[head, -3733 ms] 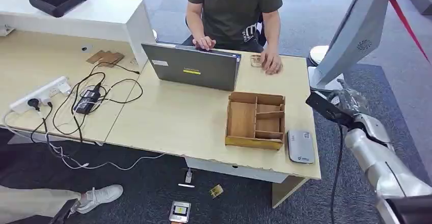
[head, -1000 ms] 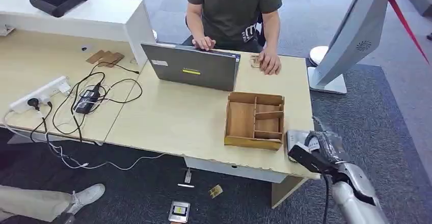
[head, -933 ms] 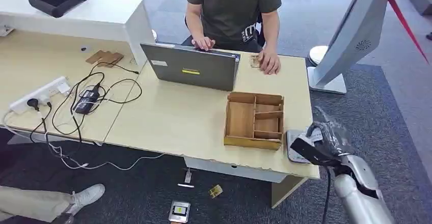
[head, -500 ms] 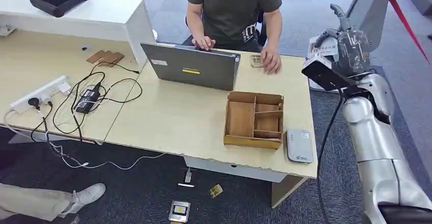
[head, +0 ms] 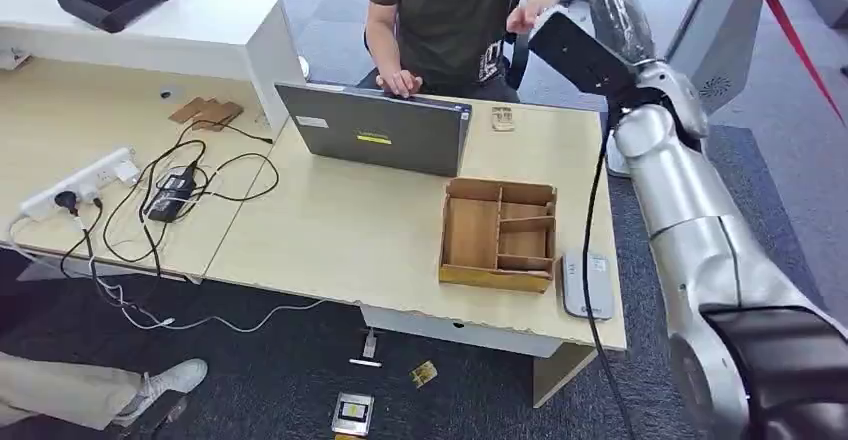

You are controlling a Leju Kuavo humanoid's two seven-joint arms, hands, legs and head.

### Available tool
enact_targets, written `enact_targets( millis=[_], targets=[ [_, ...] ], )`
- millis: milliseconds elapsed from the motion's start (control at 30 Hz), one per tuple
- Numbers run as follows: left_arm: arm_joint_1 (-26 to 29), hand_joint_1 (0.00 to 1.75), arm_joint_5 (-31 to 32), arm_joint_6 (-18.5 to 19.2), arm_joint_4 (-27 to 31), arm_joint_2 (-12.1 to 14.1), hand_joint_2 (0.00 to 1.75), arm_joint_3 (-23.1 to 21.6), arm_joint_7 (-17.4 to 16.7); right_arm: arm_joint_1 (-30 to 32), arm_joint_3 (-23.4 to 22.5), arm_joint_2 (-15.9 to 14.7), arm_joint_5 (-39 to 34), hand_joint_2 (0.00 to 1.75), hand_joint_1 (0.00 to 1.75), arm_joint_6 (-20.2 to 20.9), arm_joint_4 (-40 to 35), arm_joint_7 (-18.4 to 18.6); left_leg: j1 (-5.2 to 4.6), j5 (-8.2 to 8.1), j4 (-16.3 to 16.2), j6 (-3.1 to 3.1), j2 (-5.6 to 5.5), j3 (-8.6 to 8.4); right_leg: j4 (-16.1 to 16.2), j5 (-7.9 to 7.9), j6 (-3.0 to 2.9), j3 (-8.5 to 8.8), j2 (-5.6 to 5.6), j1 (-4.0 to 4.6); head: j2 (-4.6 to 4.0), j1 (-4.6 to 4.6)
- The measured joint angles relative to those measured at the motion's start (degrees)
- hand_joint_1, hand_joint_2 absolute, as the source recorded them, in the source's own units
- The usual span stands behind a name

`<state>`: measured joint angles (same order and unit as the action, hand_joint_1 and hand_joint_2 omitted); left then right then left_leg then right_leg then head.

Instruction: Pass the card to the sensor for recognition and then transmit it.

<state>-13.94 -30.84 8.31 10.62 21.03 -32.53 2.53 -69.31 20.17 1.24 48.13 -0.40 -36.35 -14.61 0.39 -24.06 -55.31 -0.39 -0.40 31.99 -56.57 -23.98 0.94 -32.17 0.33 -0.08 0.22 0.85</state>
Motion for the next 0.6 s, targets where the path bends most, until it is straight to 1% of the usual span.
enact_targets(
  millis=[33, 100, 167, 233, 300, 433, 600],
  targets=[
    [-0.49, 0.0, 0.7, 0.19, 0.0, -0.26, 1.75, -0.57, -0.32, -1.01, 0.15, 0.81, 0.39, 1.75, 1.75, 0.94, 1.73, 1.38, 0.01, 0.0, -0.01, 0.0, 0.0, -0.01, 0.0, 0.0, 0.0, -0.01, 0.0, 0.01, 0.0, -0.02],
    [-1.59, 0.0, 1.11, 2.2, 0.0, -0.61, 1.75, -1.55, -1.52, -2.63, 0.48, 2.03, 1.48, 1.75, 1.75, 2.3, 4.96, 4.24, 0.01, 0.0, -0.01, 0.0, 0.0, 0.0, 0.01, 0.0, 0.0, -0.01, 0.0, 0.01, 0.0, -0.02],
    [-2.87, 0.0, 1.02, 4.22, 0.0, -0.76, 1.75, -2.19, -3.39, -3.05, 0.85, 3.02, 2.65, 1.75, 1.75, 3.06, 7.0, 6.0, 0.01, 0.0, -0.01, 0.0, 0.0, 0.01, 0.01, 0.0, 0.0, 0.0, 0.0, 0.01, 0.0, -0.02],
    [-4.06, 0.0, 0.98, 5.42, 0.02, -0.83, 1.75, -2.75, -4.3, -3.5, 1.42, 4.11, 3.61, 1.75, 1.75, 3.5, 9.09, 7.37, 0.01, 0.0, -0.01, 0.0, 0.0, -0.01, 0.01, 0.03, 0.01, -0.01, 0.01, 0.01, 0.0, -0.02],
    [-5.16, 0.0, 1.18, 6.17, 0.02, -0.87, 1.75, -3.37, -4.37, -3.92, 1.77, 4.83, 4.44, 1.75, 1.75, 3.78, 10.83, 8.36, 0.01, 0.0, -0.03, 0.0, 0.03, -0.01, 0.02, 0.03, 0.01, -0.02, 0.01, 0.01, 0.0, 0.0],
    [-6.5, 0.0, 1.51, 6.25, 0.2, -1.29, 1.75, -4.37, -4.37, -4.2, 2.93, 5.88, 6.34, 1.75, 1.75, 4.2, 13.36, 9.21, 0.01, 0.0, -0.03, 0.0, 0.05, -0.03, 0.02, 0.03, 0.01, -0.02, 0.01, 0.01, 0.0, -0.02],
    [-7.58, 0.0, 2.05, 6.08, 0.44, -1.75, 1.75, -5.09, -4.35, -4.18, 4.18, 6.39, 8.59, 1.75, 1.75, 4.26, 15.11, 9.95, 0.01, 0.0, -0.03, 0.0, 0.07, -0.04, 0.02, 0.03, 0.0, -0.03, 0.01, 0.01, 0.0, 0.0]
  ],
)
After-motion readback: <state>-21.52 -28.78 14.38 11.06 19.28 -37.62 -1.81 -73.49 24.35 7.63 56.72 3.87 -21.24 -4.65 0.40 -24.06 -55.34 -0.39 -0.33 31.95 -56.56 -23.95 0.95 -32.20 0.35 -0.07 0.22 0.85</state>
